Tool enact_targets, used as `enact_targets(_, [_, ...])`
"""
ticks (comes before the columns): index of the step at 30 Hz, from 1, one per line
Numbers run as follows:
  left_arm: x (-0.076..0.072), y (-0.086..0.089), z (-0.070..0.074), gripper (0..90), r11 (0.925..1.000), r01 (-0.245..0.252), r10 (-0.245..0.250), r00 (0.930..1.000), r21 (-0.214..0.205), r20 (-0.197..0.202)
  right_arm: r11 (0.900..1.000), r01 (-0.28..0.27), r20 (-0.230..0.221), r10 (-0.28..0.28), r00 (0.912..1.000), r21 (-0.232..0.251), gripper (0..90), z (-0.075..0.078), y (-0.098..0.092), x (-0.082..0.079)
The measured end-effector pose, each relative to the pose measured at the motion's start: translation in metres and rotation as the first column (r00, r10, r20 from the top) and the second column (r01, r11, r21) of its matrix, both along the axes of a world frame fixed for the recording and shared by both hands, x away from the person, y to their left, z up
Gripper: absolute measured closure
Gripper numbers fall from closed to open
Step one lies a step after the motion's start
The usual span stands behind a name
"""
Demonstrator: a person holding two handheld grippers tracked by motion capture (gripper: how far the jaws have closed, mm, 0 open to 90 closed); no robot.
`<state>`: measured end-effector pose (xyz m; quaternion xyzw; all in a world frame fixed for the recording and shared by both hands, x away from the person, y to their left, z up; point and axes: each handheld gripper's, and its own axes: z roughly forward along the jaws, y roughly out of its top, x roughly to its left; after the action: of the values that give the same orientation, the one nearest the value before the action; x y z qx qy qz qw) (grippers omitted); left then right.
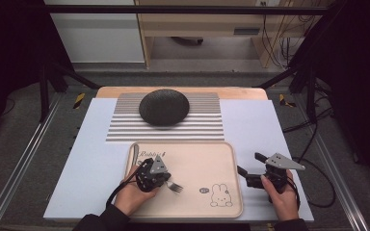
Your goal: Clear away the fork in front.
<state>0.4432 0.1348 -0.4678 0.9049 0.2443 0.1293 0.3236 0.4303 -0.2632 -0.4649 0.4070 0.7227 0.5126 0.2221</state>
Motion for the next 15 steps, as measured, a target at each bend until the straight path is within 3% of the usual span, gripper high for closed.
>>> enact_targets(6, [-0.011,0.017,0.001,90.0,1.0000,0.006,-0.006,0.9999,0.003,-0.016,1.0000,-0.002,-0.002,0.002,1.0000,-0.002,9.8,0.000,0.000,0.000])
enact_targets(15, [-0.020,0.046,0.002,90.0,0.9997,-0.025,0.025,0.9992,0.003,-0.031,1.0000,-0.003,-0.002,0.003,1.0000,-0.003,10.3,-0.001,0.001,0.000])
